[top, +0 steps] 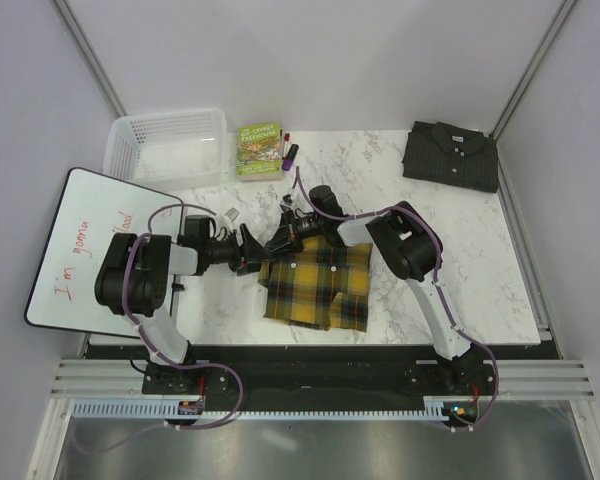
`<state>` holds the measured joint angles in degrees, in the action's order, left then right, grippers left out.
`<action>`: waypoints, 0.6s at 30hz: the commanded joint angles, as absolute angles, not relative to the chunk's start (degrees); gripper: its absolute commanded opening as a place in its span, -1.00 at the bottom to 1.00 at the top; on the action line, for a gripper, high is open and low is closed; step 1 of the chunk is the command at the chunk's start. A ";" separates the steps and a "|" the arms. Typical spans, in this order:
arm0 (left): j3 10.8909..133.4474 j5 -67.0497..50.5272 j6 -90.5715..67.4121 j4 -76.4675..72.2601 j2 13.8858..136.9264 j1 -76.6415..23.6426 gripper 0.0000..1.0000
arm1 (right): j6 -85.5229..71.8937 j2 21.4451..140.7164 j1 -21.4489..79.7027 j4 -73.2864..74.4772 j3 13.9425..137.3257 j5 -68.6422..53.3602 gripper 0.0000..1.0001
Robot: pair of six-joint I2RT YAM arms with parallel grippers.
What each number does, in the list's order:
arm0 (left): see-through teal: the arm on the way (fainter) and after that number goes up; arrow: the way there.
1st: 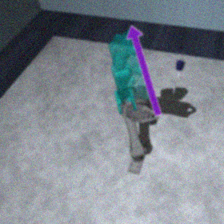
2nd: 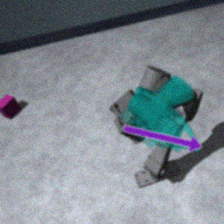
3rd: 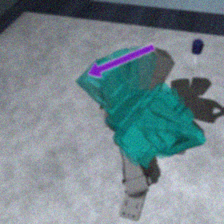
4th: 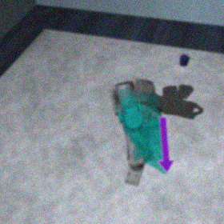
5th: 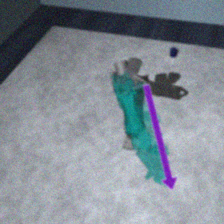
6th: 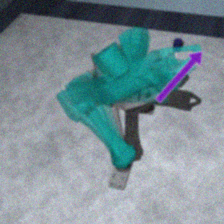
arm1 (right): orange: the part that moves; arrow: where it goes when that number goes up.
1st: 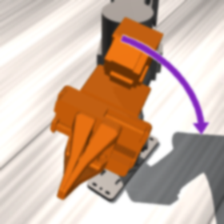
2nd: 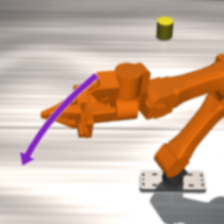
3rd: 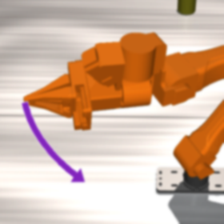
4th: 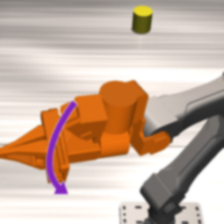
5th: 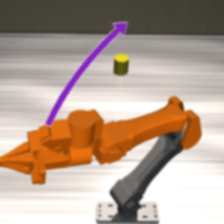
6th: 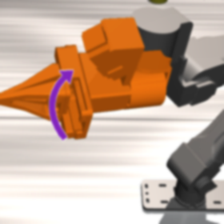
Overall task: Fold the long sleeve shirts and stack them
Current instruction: Fold the shirt
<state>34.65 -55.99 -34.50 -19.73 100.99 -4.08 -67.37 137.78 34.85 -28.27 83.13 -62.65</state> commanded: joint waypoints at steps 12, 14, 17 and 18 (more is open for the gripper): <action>33.49 -52.12 -42.01 -30.05 107.84 -10.54 0.46 | -75.06 135.44 34.01 -39.90 81.65 -64.86 -1.00; 33.31 -52.29 -42.89 -30.93 108.02 -11.42 0.43 | -75.15 135.53 33.84 -39.99 81.56 -64.77 -1.00; 33.40 -52.38 -43.94 -31.90 108.63 -12.30 0.34 | -75.06 135.53 33.66 -39.99 81.39 -64.42 -1.00; 33.57 -52.38 -44.73 -32.17 108.98 -12.22 0.24 | -75.15 135.35 33.49 -40.08 81.13 -64.34 -1.00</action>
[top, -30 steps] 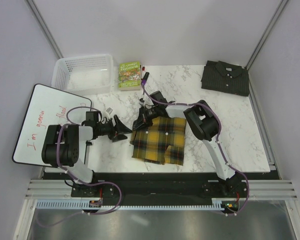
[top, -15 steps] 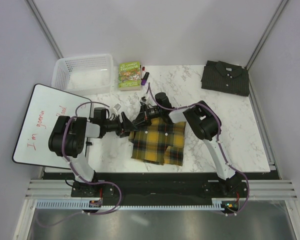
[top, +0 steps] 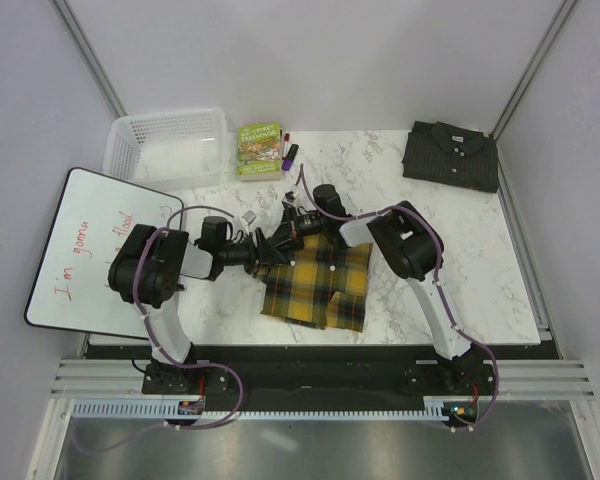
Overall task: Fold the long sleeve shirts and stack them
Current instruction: Fold the shirt
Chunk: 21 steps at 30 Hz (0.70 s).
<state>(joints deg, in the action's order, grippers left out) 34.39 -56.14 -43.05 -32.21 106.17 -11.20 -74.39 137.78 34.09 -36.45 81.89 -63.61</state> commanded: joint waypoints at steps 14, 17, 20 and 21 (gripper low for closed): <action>35.86 -55.63 -44.57 -24.89 105.92 -10.81 -0.96 | -33.78 128.95 30.50 12.27 94.63 -53.62 -0.03; 38.39 -55.37 -39.65 -15.50 103.10 -9.85 -0.96 | -25.50 127.10 28.48 23.88 99.21 -49.76 0.29; 44.35 -52.05 -30.97 -0.57 100.64 -9.49 -0.96 | -18.31 124.82 25.06 31.88 102.47 -48.08 0.76; 46.47 -50.29 -24.15 4.17 99.85 -9.49 -0.97 | -15.76 124.11 23.22 36.43 103.35 -47.29 0.96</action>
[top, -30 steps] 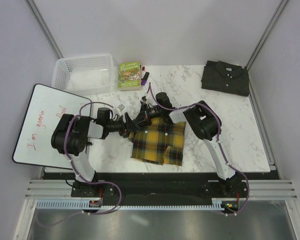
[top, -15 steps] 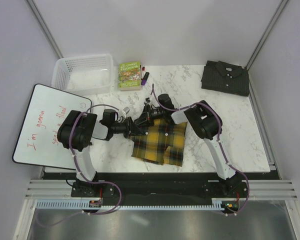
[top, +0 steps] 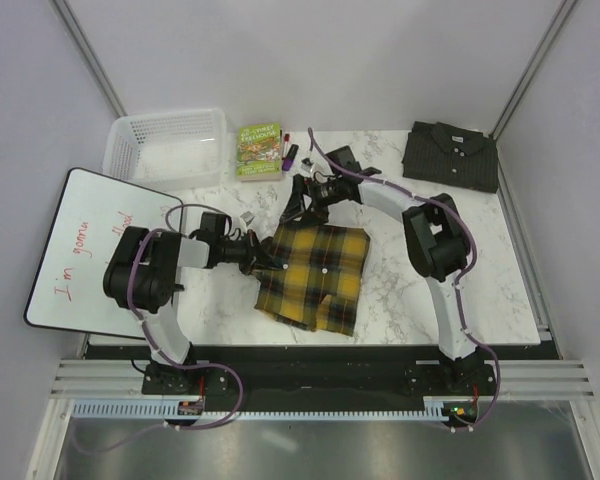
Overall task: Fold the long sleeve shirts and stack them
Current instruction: Fold the shirt
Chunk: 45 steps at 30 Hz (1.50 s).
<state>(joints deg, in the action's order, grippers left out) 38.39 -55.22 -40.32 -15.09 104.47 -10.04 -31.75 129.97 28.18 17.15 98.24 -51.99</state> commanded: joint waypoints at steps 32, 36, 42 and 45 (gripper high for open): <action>91.14 19.70 22.61 52.12 117.76 -56.06 -0.96 | 9.31 105.64 -12.74 52.29 87.98 -55.81 0.96; 96.48 11.35 17.33 54.22 120.58 -57.83 -0.96 | 10.98 105.47 -13.10 54.84 86.14 -57.13 0.96; 100.55 0.28 7.48 55.29 120.34 -58.01 -0.35 | 12.39 104.68 -13.10 55.54 83.41 -57.48 0.96; 102.29 -6.57 7.12 54.67 116.30 -58.71 -0.04 | 12.66 104.41 -13.10 55.81 82.10 -57.13 0.96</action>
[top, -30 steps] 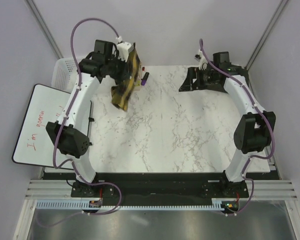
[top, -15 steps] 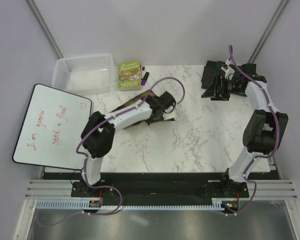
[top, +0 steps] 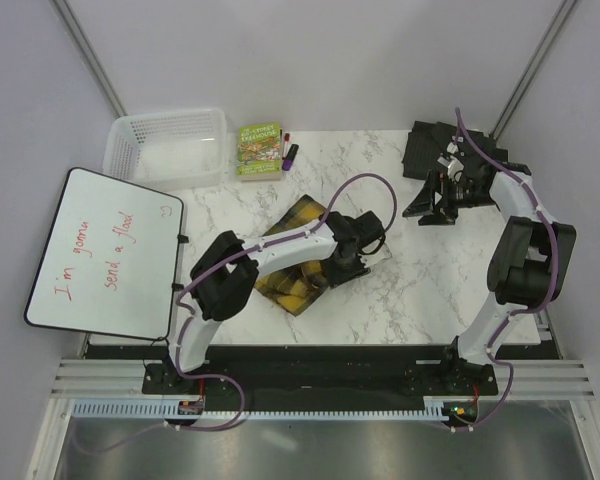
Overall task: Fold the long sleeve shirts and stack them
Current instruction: Fold the shirt
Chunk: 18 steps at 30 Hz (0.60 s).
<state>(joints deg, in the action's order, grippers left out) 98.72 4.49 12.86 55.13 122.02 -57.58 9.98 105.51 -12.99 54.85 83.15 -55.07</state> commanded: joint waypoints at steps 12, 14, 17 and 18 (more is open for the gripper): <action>102.32 -21.57 10.28 55.99 106.96 -42.40 0.38 | 10.20 106.60 -10.55 55.20 74.54 -55.82 0.96; 100.82 -23.55 13.52 55.90 107.49 -35.63 0.18 | 7.84 107.83 -7.84 52.92 73.48 -55.28 0.83; 98.10 -20.75 19.85 54.76 107.23 -31.83 0.09 | 3.45 109.68 -4.40 47.74 71.90 -54.06 0.55; 97.04 -19.70 21.69 54.15 107.05 -31.12 0.03 | 2.38 110.21 -3.61 45.20 71.89 -52.66 0.43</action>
